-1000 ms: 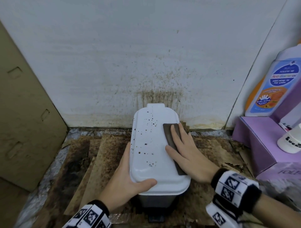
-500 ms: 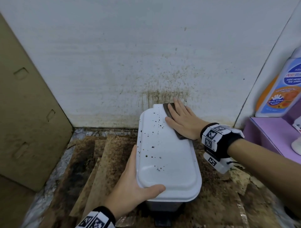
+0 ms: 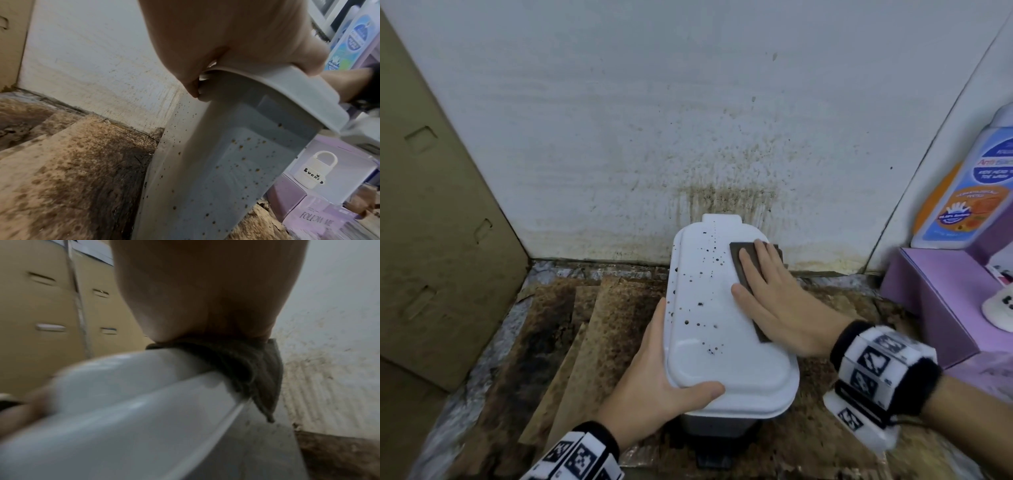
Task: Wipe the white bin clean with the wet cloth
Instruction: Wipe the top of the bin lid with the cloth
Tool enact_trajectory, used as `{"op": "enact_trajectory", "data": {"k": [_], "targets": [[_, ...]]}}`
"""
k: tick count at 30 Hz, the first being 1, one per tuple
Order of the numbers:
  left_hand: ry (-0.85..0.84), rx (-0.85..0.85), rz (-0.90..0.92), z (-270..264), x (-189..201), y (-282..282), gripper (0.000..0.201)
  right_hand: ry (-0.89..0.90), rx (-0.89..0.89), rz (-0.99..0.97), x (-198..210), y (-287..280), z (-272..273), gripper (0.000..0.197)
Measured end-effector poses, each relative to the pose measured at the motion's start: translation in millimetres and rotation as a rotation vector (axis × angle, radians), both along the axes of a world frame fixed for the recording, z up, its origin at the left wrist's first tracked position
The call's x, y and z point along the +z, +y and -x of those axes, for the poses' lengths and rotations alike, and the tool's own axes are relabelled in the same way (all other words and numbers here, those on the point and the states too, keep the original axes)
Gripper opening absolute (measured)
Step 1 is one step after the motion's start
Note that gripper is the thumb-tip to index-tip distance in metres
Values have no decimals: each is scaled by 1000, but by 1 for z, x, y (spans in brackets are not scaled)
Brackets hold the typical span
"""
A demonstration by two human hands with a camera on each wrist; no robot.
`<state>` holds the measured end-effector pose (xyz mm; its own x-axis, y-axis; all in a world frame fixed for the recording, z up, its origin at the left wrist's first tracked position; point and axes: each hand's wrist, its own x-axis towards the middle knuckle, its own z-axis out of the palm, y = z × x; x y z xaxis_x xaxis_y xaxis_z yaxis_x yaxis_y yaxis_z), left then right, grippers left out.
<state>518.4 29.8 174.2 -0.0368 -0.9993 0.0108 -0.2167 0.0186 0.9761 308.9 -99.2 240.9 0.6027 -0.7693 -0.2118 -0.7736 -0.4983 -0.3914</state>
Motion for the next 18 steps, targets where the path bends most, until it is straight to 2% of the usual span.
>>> {"op": "enact_trajectory", "data": {"k": [5, 8, 13, 18], "targets": [[18, -4, 8, 1, -1, 1, 118, 59, 22, 90, 0, 51, 8, 75], [21, -4, 12, 1, -1, 2, 116, 8, -17, 88, -7, 60, 8, 76], [58, -8, 4, 3, 2, 1, 107, -108, -53, -6, -9, 48, 7, 80], [66, -3, -29, 3, 4, 1, 114, -149, -50, -64, -9, 10, 3, 81]]}}
